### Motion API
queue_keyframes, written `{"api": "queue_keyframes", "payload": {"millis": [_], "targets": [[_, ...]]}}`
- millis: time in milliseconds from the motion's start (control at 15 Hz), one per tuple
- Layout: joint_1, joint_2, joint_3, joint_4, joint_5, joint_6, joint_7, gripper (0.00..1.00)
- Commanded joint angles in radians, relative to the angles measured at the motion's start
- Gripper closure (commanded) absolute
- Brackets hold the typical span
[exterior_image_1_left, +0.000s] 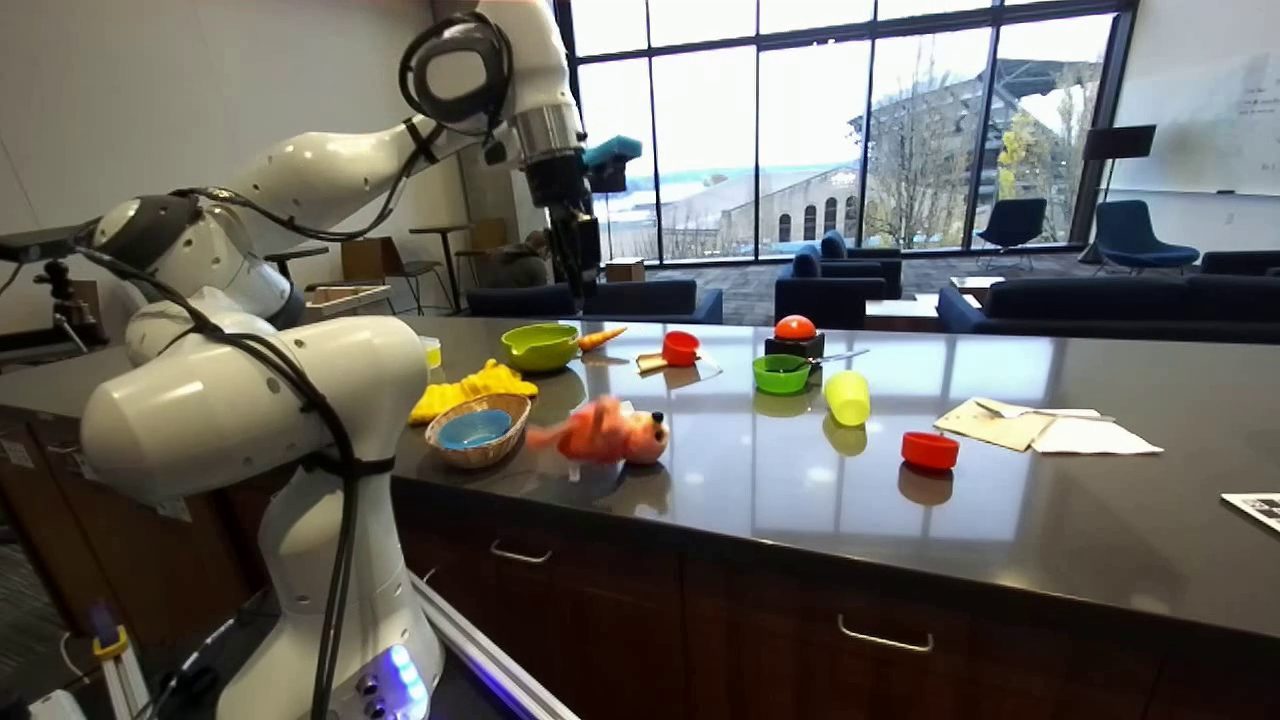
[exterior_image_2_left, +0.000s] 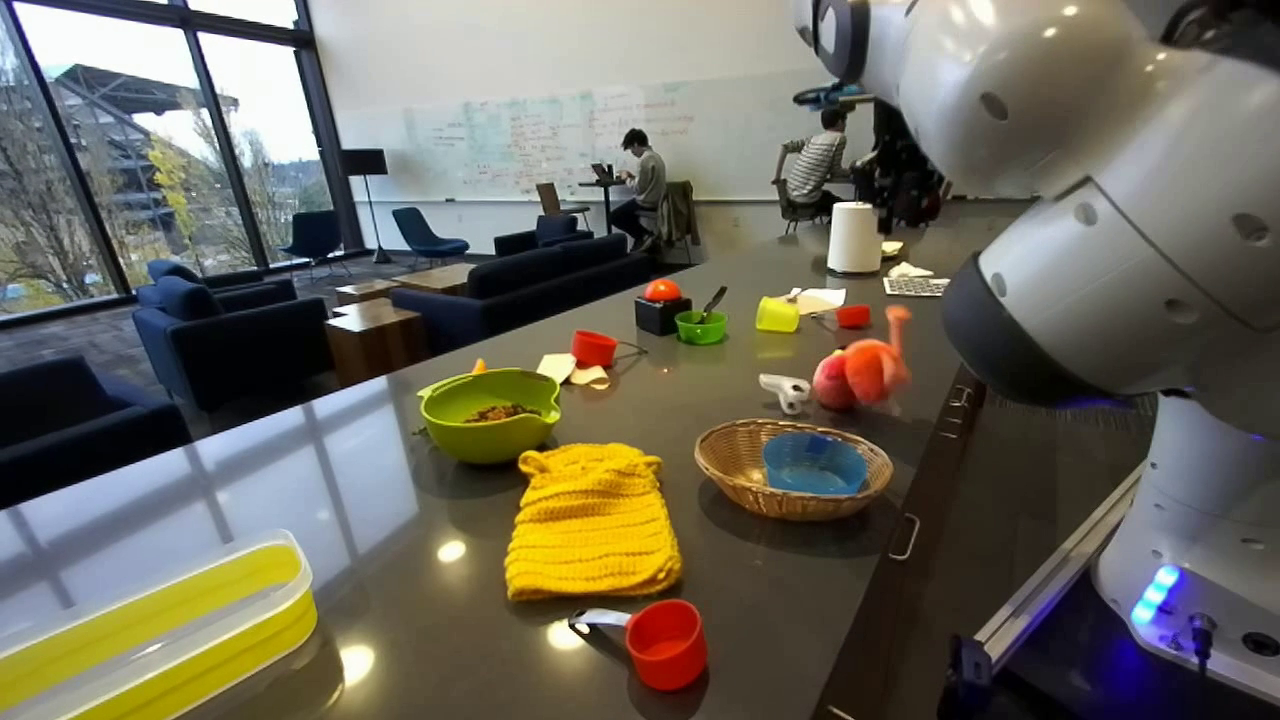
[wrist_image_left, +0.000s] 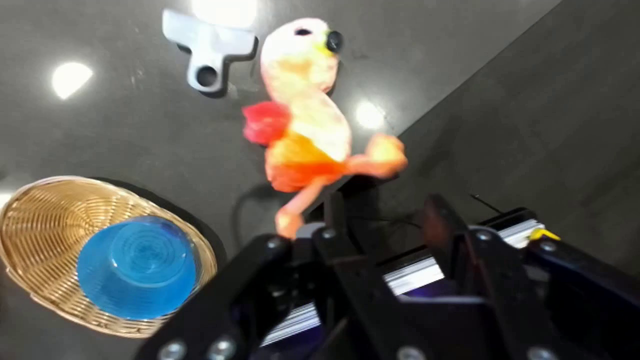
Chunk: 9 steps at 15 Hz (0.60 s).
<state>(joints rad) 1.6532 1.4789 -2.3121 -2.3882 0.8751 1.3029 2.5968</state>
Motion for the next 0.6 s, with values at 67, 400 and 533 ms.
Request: {"api": "queue_keyframes", "payload": {"millis": [67, 400, 533], "targets": [[-0.146, -0.024, 0.200, -0.140, 0.190, -0.051, -0.097, 0.18], [-0.346, -0.092, 0.565, -0.140, 0.426, -0.086, -0.182, 0.09], [-0.407, -0.126, 0.671, -0.110, 0.465, -0.106, -0.202, 0.30]]}}
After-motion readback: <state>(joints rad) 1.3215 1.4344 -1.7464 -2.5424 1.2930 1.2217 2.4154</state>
